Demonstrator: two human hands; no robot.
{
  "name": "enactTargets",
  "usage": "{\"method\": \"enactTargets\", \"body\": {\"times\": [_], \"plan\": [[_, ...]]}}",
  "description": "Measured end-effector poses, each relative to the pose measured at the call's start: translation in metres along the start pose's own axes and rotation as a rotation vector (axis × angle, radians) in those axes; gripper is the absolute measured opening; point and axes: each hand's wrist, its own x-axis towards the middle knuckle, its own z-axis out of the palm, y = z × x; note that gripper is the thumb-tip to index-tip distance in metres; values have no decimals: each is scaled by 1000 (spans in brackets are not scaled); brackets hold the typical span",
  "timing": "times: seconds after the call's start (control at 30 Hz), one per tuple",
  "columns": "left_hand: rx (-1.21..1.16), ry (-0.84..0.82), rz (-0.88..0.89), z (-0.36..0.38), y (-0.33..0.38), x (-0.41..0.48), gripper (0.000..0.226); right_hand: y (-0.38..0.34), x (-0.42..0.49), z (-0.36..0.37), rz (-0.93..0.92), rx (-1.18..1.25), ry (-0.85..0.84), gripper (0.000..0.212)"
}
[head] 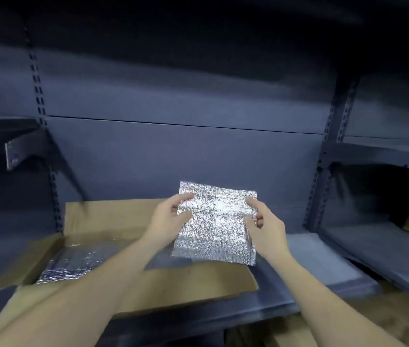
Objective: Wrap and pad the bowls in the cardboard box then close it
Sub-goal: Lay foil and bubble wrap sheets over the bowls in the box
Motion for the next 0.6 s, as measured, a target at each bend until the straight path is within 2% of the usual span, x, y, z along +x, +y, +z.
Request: {"method": "enactTargets", "body": {"times": [0.13, 0.27, 0.4, 0.43, 0.53, 0.6], "plan": [[65, -47, -88, -22, -25, 2, 30, 5, 6, 24, -26, -95, -93, 31], [105, -67, -156, -36, -44, 4, 30, 10, 14, 41, -55, -202, -199, 27], [196, -130, -224, -48, -62, 1, 33, 11, 20, 52, -82, -288, -389, 36], [284, -146, -205, -52, -67, 0, 41, 13, 20, 54, -85, -311, -433, 38], [583, -245, -132, -61, -72, -6, 84, 20, 21, 58, -95, -416, -560, 47], [675, -297, -155, -61, -73, -9, 92, 23, 22, 61, -75, -453, -596, 52]]}}
